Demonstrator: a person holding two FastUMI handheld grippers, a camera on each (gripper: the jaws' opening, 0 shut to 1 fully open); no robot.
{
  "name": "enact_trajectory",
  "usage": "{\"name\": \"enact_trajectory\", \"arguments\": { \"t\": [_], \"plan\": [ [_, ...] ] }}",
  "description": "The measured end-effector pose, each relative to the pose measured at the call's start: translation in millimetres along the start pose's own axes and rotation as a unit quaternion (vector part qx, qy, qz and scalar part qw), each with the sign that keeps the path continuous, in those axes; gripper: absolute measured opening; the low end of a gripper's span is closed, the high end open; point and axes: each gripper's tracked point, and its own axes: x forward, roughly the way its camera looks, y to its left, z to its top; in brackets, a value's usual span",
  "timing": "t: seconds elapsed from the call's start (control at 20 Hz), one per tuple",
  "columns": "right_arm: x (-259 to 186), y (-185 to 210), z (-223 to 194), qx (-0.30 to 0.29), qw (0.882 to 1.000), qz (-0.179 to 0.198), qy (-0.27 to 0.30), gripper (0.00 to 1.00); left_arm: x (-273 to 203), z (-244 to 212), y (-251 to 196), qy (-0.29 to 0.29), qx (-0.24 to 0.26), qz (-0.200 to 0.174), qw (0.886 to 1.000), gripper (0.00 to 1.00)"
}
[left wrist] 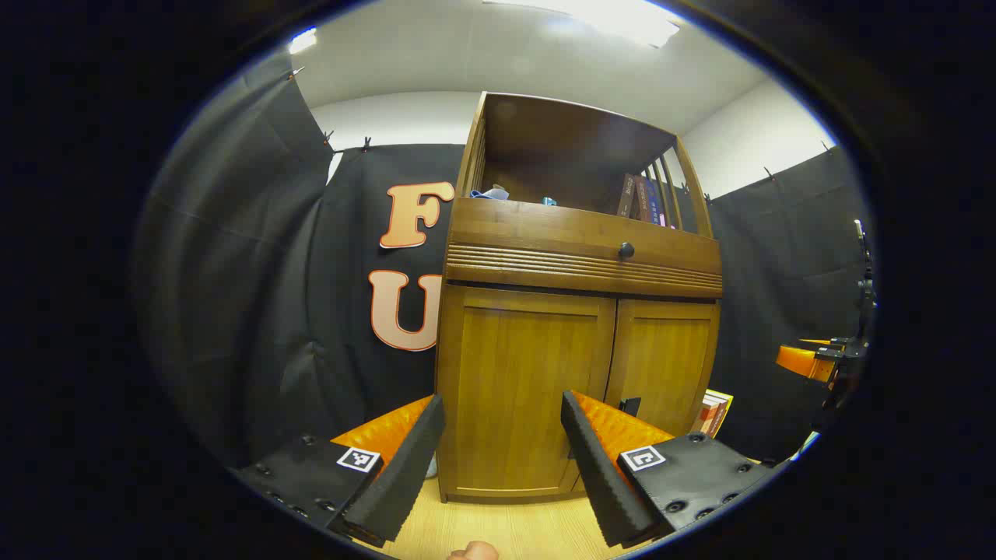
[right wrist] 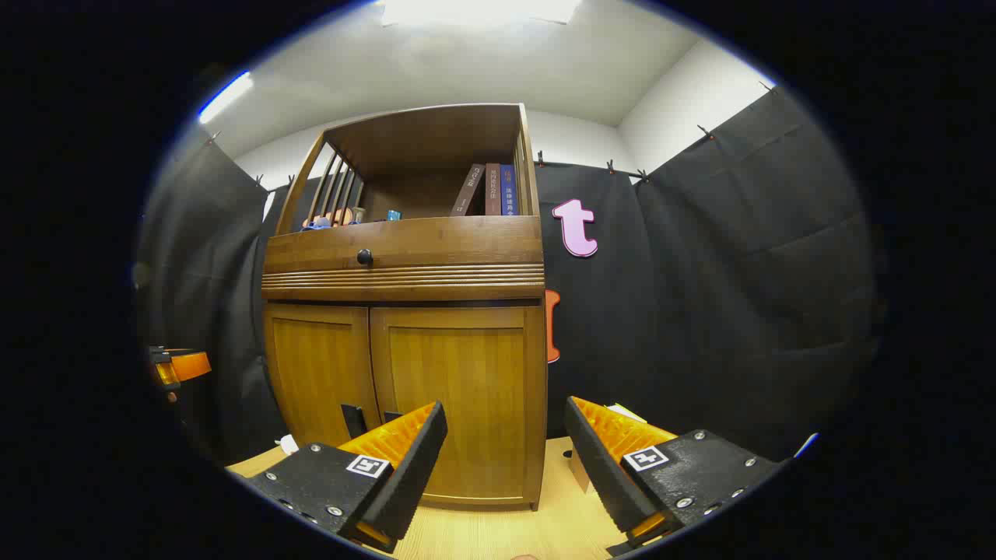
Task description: Open the right door of the double-door shoe cabinet with the right hand, and open the left door with the left hand.
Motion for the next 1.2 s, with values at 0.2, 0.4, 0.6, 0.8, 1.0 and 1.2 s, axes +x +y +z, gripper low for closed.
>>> {"name": "enact_trajectory", "arguments": {
  "t": [0.2,0.4,0.6,0.8,1.0,1.2],
  "plan": [
    [-2,-3,0,-0.005,1.0,-0.004,-0.001,1.0,-5,6,4,-0.005,0.008,0.006,1.0,0.99],
    [-4,-1,-1,-0.011,1.0,-0.008,0.0,0.94,-12,13,6,-0.014,0.016,0.009,1.0,0.96],
    [-4,5,-1,-0.015,1.0,-0.003,0.001,0.94,-14,13,9,-0.015,0.016,0.012,1.0,0.96],
    [-5,7,-3,-0.016,1.0,-0.006,0.001,0.94,-14,12,13,-0.014,0.012,0.013,1.0,0.96],
    [-2,16,-8,-0.02,1.0,-0.001,0.006,0.94,-15,9,17,-0.012,0.01,0.015,1.0,0.96],
    [5,31,-18,-0.028,1.0,0.005,0.008,0.94,-16,6,24,-0.01,0.005,0.018,1.0,0.99]
  ]
}}
